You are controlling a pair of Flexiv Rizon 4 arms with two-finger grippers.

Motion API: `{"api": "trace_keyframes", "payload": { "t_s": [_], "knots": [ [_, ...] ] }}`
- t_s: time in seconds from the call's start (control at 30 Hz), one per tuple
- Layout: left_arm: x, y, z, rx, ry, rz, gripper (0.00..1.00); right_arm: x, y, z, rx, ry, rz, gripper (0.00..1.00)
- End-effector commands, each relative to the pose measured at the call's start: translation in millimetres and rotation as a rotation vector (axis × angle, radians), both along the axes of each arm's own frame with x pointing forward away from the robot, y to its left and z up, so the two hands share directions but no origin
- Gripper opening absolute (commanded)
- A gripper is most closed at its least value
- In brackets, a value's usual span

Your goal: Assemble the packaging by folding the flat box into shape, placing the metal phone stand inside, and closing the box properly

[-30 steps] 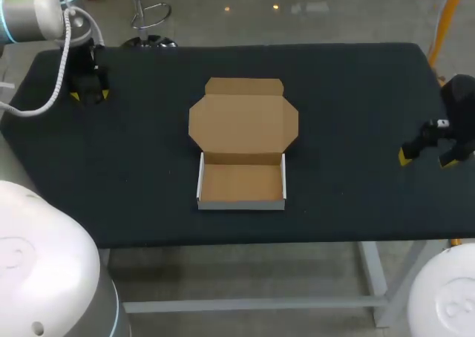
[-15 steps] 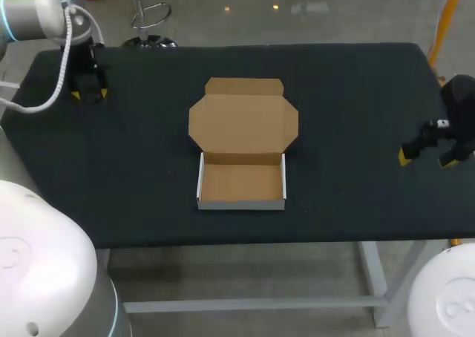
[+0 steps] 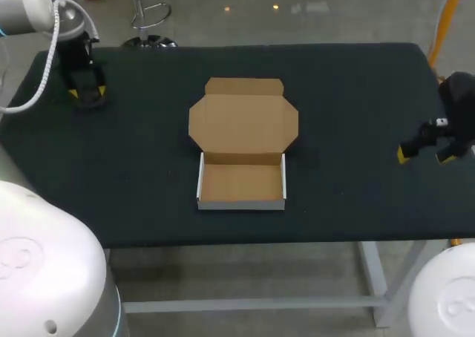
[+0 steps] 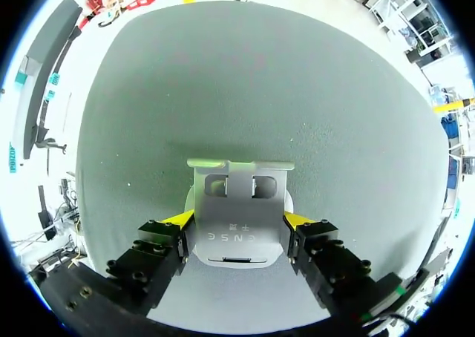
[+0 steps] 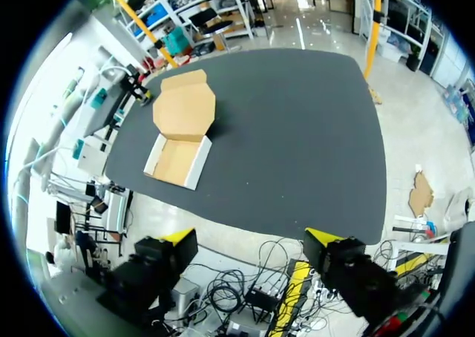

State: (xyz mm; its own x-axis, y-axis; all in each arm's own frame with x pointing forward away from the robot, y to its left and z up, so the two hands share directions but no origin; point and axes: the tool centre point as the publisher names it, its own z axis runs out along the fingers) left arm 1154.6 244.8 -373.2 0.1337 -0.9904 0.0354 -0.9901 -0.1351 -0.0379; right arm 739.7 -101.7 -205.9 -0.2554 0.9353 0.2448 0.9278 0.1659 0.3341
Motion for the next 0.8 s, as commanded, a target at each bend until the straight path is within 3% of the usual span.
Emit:
{"api": "trace_keyframes", "payload": {
  "t_s": [0.03,0.2,0.4,0.8],
  "knots": [
    [-40.6,-9.6,24.2,0.02,-0.068,-0.004,0.0,-3.2,6.0,-10.4,0.044,-0.096,0.115,1.0],
    [-62.3,-18.8,35.4,0.016,-0.07,-0.026,0.0,2.0,10.7,-13.2,0.093,-0.185,0.273,1.0],
    [-88.2,-33.9,46.5,0.01,-0.069,-0.059,0.0,5.5,16.8,-14.4,0.075,-0.279,0.46,1.0],
    [-133.7,-64.1,69.8,0.024,-0.082,-0.124,0.0,12.9,32.4,-34.5,0.093,-0.323,0.771,1.0]
  ]
}}
